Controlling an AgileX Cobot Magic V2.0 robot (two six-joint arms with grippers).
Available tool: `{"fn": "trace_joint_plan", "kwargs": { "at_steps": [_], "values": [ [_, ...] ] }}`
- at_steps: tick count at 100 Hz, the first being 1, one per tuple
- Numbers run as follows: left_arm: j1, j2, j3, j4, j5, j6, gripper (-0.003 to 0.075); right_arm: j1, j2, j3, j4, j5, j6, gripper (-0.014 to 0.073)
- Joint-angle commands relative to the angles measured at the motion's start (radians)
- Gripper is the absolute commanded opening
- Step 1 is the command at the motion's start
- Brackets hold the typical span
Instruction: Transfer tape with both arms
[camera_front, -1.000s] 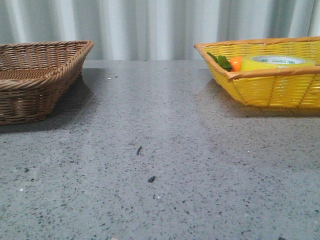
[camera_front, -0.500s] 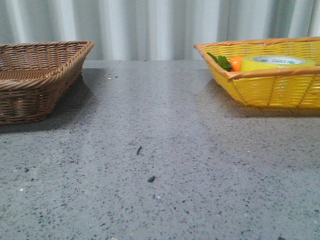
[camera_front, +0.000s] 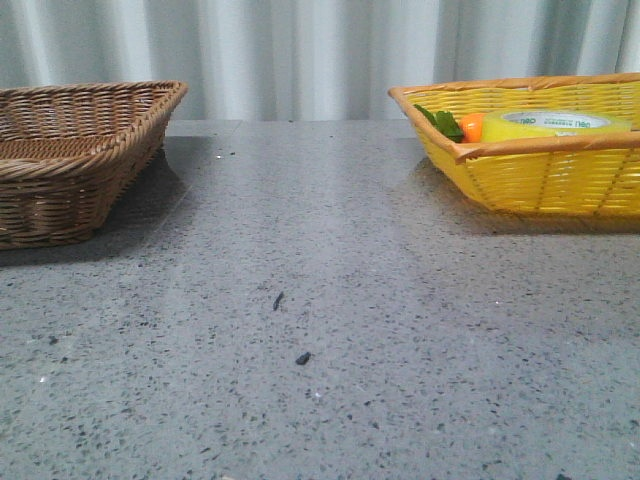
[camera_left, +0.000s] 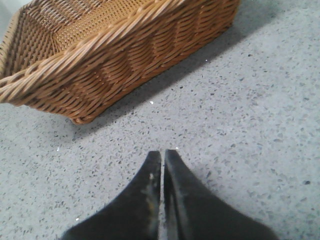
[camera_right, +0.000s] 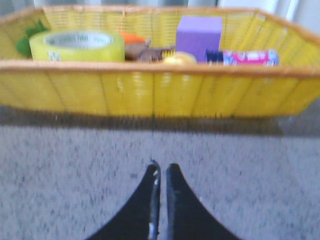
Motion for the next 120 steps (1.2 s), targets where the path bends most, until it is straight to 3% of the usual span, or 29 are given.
{"fn": "trace_joint_plan", "kwargs": {
  "at_steps": [1, 30, 64, 76, 107, 120],
  "values": [
    [-0.007, 0.011, 0.009, 0.002, -0.067, -0.004, -0.002, -0.006, -0.006, 0.023, -0.015, -0.146, 0.002, -0.0048],
    [-0.007, 0.011, 0.009, 0.002, -0.078, -0.004, -0.002, -0.006, -0.006, 0.023, -0.015, -0.15, 0.002, -0.0048],
    [-0.007, 0.011, 0.009, -0.021, -0.306, -0.004, -0.002, -0.006, -0.006, 0.023, -0.015, -0.157, 0.002, -0.0048],
    [-0.007, 0.011, 0.009, -0.2, -0.37, -0.004, -0.002, -0.006, -0.006, 0.023, -0.015, -0.157, 0.002, -0.0048],
    [-0.007, 0.011, 0.009, -0.571, -0.375, -0.004, -0.002, -0.006, -0.006, 0.023, -0.015, -0.157, 0.002, -0.0048],
    [-0.007, 0.011, 0.009, -0.703, -0.377, -0.004, -0.002, -0.006, -0.006, 0.023, 0.055, -0.201, 0.002, -0.0048]
  ]
}}
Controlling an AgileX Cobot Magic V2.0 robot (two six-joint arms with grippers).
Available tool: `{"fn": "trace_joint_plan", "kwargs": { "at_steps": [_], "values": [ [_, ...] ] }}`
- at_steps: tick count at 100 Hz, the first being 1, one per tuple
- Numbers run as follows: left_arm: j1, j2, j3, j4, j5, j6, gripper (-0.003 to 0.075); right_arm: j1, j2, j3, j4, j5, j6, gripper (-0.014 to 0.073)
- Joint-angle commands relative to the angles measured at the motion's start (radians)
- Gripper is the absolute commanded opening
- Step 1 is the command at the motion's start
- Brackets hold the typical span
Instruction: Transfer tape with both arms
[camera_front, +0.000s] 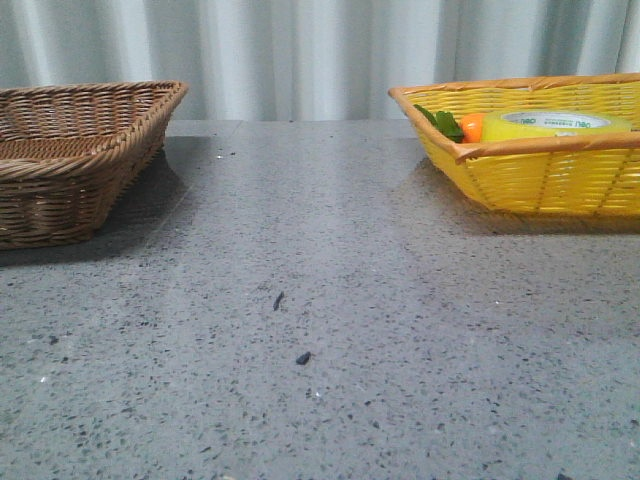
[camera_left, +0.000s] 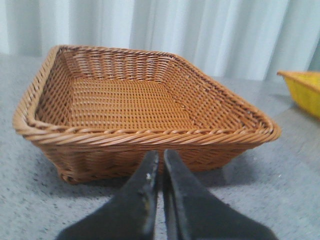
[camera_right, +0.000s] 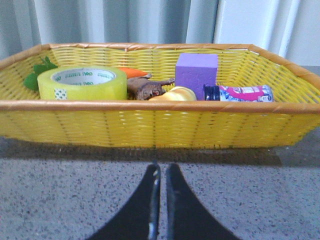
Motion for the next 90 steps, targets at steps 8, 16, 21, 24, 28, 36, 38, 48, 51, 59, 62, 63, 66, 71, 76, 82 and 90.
{"fn": "trace_joint_plan", "kwargs": {
  "at_steps": [8, 16, 21, 24, 28, 36, 38, 48, 51, 59, 62, 63, 66, 71, 76, 82, 90],
  "values": [
    [-0.007, 0.011, 0.007, -0.202, -0.092, -0.006, -0.002, -0.006, -0.005, 0.021, 0.157, -0.164, 0.0, -0.0048],
    [-0.007, 0.011, -0.015, -0.357, -0.102, -0.009, -0.002, -0.006, -0.005, 0.019, 0.303, -0.234, 0.0, -0.0048],
    [-0.007, 0.011, -0.035, -0.378, -0.09, -0.009, -0.002, -0.006, -0.005, 0.011, 0.38, -0.248, 0.0, -0.0048],
    [-0.007, 0.011, -0.048, -0.374, -0.082, -0.009, -0.002, -0.006, -0.005, 0.002, 0.412, -0.252, 0.0, -0.0048],
    [-0.007, 0.011, -0.069, -0.355, -0.071, -0.009, -0.002, -0.006, -0.005, -0.008, 0.428, -0.254, 0.0, -0.0048],
    [-0.007, 0.016, -0.114, -0.296, -0.053, -0.009, -0.002, -0.006, -0.005, -0.033, 0.485, -0.25, 0.002, -0.0048],
    [-0.007, 0.02, -0.129, -0.277, -0.048, -0.009, -0.002, -0.006, -0.005, -0.043, 0.507, -0.248, 0.002, -0.0048],
    [-0.007, 0.064, -0.222, -0.164, -0.003, -0.009, -0.002, -0.001, -0.003, -0.125, 0.552, -0.175, 0.002, -0.0048],
    [-0.007, 0.087, -0.265, -0.118, 0.019, -0.009, -0.002, 0.003, 0.004, -0.153, 0.546, -0.131, 0.002, -0.0048],
    [-0.007, 0.185, -0.369, -0.042, 0.092, -0.009, -0.0008, 0.016, 0.05, -0.239, 0.499, -0.022, -0.015, -0.0048],
    [-0.007, 0.223, -0.408, -0.023, 0.115, -0.009, 0.0012, 0.022, 0.074, -0.281, 0.474, 0.02, -0.021, -0.0048],
    [-0.007, 0.243, -0.428, -0.015, 0.125, -0.009, 0.0017, 0.024, 0.088, -0.29, 0.469, 0.039, -0.024, -0.0048],
    [-0.007, 0.285, -0.467, -0.003, 0.146, -0.009, 0.0043, 0.031, 0.118, -0.325, 0.446, 0.076, -0.028, -0.0048],
    [-0.007, 0.359, -0.535, 0.002, 0.179, -0.009, 0.0115, 0.04, 0.176, -0.389, 0.408, 0.14, -0.048, -0.0046],
    [-0.007, 0.429, -0.599, 0.002, 0.211, -0.009, 0.0195, 0.044, 0.237, -0.464, 0.401, 0.2, -0.083, -0.0029],
    [-0.007, 0.507, -0.672, 0.002, 0.25, -0.009, 0.0283, 0.049, 0.314, -0.543, 0.401, 0.274, -0.118, 0.0017],
    [-0.007, 0.577, -0.741, 0.002, 0.293, -0.009, 0.0363, 0.062, 0.396, -0.658, 0.401, 0.349, -0.149, 0.0122]
  ]
}}
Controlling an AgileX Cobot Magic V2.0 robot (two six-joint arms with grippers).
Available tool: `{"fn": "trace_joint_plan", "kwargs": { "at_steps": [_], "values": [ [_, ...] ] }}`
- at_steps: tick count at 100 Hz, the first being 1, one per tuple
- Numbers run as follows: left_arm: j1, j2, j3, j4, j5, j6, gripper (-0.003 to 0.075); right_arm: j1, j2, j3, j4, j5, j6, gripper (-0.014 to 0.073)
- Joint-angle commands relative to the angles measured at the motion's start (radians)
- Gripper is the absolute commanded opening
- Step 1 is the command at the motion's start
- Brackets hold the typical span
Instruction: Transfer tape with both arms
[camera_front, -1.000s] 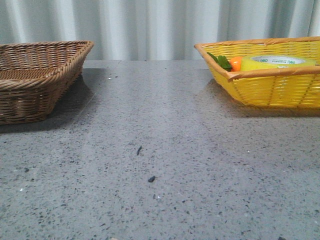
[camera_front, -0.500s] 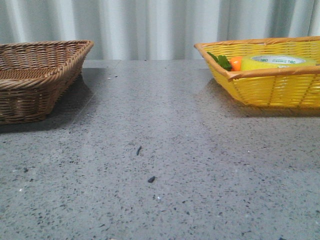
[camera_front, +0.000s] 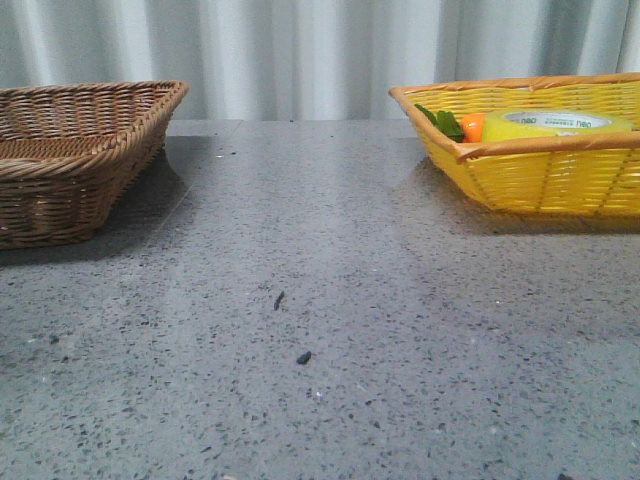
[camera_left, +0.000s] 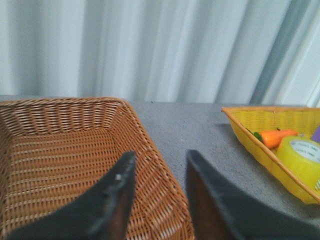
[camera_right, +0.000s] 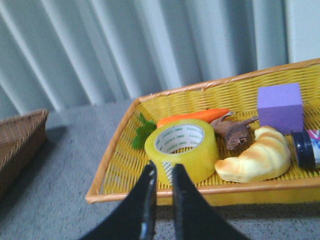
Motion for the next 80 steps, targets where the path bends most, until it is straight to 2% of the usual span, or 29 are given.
{"fn": "trace_joint_plan", "kwargs": {
  "at_steps": [1, 10, 20, 46, 60, 72, 80],
  "values": [
    [-0.007, 0.094, -0.11, -0.006, 0.008, -0.005, 0.0366, 0.017, 0.115, -0.147, -0.008, 0.035, -0.06, 0.0145],
    [-0.009, 0.126, -0.146, -0.01, 0.03, -0.005, 0.0371, 0.054, 0.192, -0.258, -0.008, 0.088, -0.072, 0.0295],
    [-0.036, 0.127, -0.147, -0.01, 0.028, -0.005, 0.0371, 0.108, 0.315, -0.388, -0.008, 0.186, -0.145, 0.0387],
    [-0.097, 0.127, -0.147, -0.01, 0.037, -0.005, 0.0368, 0.214, 0.73, -0.765, -0.041, 0.499, -0.144, 0.0388],
    [-0.097, 0.127, -0.147, -0.01, 0.038, -0.005, 0.0368, 0.274, 0.963, -0.924, -0.16, 0.614, -0.109, 0.0388],
    [-0.097, 0.127, -0.147, -0.01, 0.038, -0.005, 0.0368, 0.31, 1.141, -1.032, -0.328, 0.675, -0.027, 0.0388],
    [-0.097, 0.127, -0.147, -0.01, 0.043, -0.005, 0.0368, 0.312, 1.24, -1.093, -0.361, 0.702, 0.007, 0.0388]
  ]
}}
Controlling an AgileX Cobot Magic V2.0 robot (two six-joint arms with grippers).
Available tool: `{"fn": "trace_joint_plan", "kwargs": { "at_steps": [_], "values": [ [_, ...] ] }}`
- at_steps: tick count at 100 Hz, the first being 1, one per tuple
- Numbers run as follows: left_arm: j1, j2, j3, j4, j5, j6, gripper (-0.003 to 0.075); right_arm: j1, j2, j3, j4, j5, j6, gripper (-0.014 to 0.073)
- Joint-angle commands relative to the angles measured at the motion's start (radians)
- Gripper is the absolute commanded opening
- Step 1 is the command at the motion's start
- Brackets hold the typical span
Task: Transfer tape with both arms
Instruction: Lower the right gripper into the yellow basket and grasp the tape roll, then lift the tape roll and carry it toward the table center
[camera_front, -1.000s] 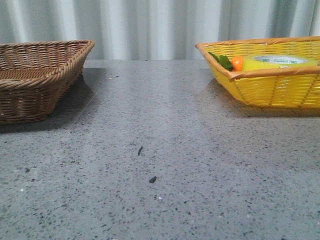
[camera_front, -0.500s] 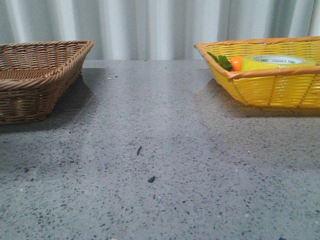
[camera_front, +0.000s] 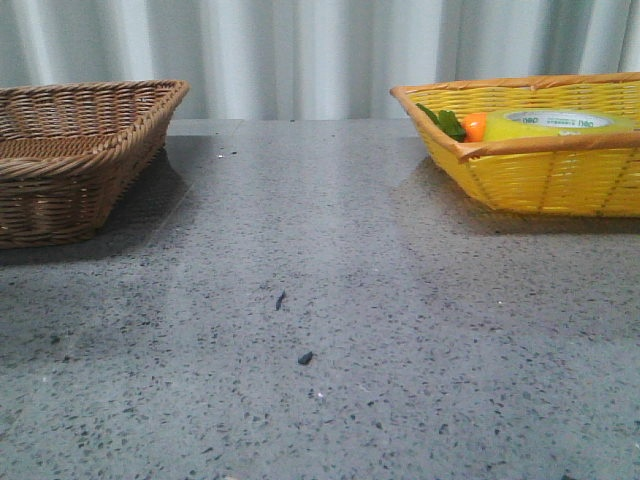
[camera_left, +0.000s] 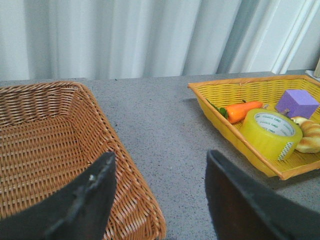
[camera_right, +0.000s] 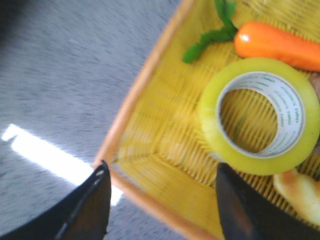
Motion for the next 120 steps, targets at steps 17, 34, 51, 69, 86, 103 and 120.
{"fn": "trace_joint_plan", "kwargs": {
  "at_steps": [17, 34, 51, 69, 86, 103, 120],
  "values": [
    [-0.009, 0.0, -0.037, -0.015, -0.028, -0.005, 0.0368, 0.006, 0.218, -0.161, -0.104, 0.029, 0.05, 0.0388],
    [-0.009, 0.0, -0.037, -0.015, -0.007, -0.005, 0.0368, 0.006, 0.29, -0.161, -0.158, 0.025, 0.087, 0.0388],
    [-0.009, 0.0, -0.037, -0.015, -0.009, -0.005, 0.0368, 0.006, 0.316, -0.161, -0.158, 0.009, 0.087, 0.022],
    [-0.009, 0.0, -0.037, -0.015, -0.01, -0.005, 0.0368, 0.006, 0.316, -0.161, -0.158, 0.004, 0.081, -0.0062],
    [-0.009, 0.0, -0.037, -0.015, -0.008, -0.005, 0.0368, 0.012, 0.265, -0.21, -0.166, -0.005, 0.081, -0.0057],
    [-0.009, 0.0, -0.037, -0.015, -0.012, -0.005, 0.0368, 0.062, 0.187, -0.402, -0.161, -0.028, 0.081, -0.0051],
    [-0.009, 0.0, -0.037, -0.015, -0.029, -0.005, 0.0368, 0.156, 0.192, -0.603, -0.144, -0.059, 0.081, -0.0051]
  ]
}}
